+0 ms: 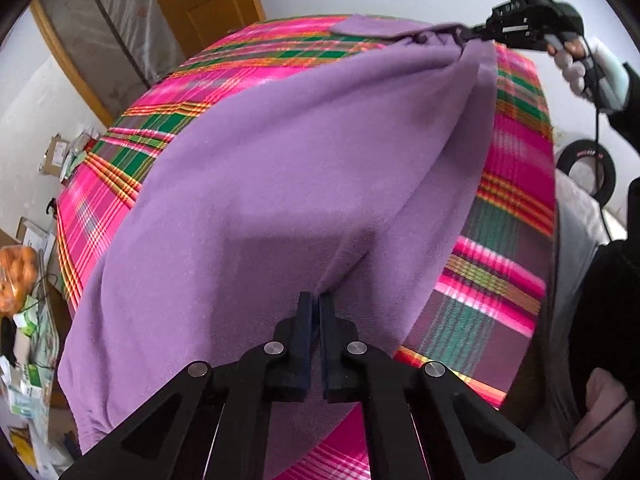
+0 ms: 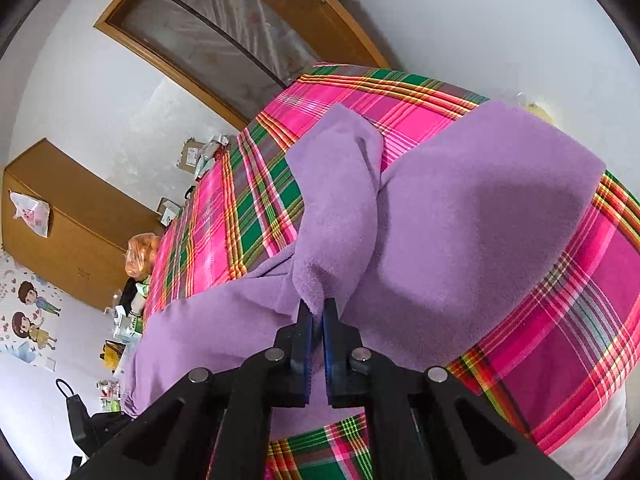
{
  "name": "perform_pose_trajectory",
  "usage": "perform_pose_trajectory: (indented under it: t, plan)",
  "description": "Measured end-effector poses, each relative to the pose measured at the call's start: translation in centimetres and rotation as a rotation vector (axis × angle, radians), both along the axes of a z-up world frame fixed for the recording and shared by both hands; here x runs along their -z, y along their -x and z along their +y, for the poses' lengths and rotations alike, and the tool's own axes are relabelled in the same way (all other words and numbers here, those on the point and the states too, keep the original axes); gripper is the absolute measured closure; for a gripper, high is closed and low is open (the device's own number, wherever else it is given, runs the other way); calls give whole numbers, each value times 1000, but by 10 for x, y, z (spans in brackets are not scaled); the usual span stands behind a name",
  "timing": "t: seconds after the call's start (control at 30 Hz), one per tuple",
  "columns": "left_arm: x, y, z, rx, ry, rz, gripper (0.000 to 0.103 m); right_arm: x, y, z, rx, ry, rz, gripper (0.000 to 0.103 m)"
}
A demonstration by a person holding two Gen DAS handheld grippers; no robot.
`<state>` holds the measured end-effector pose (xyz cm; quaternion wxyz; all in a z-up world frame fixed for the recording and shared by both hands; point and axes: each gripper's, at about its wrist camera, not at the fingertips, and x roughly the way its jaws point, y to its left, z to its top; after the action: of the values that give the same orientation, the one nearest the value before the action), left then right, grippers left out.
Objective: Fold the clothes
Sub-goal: 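Lay the folded part down with the right gripper while the left gripper releases the hem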
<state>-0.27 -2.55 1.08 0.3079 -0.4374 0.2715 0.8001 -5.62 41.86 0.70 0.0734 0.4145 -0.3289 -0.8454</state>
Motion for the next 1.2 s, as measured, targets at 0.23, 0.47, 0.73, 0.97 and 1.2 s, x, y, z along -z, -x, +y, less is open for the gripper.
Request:
perform_pose_trajectory:
  t: [0.23,0.47,0.73,0.97,1.2]
  plan:
    - [-28,-23,-15,53,-131,0,101,1,-20,9,7,-5,-13,98]
    - [5,-21,-7,64,-71,-138,100,26,-23,10,8,-14,-85,98]
    - [-17,-25,-22,63,-215,-179,93,-10,-35,4,10,-187,44,87]
    - [-47,-17,-61,-78,-316,-57,92,-32,-40,-74,-234,-366,247,87]
    - [-6,26,-129,-570,-171,-165,92,5,-34,-157,-549,-403,204,87]
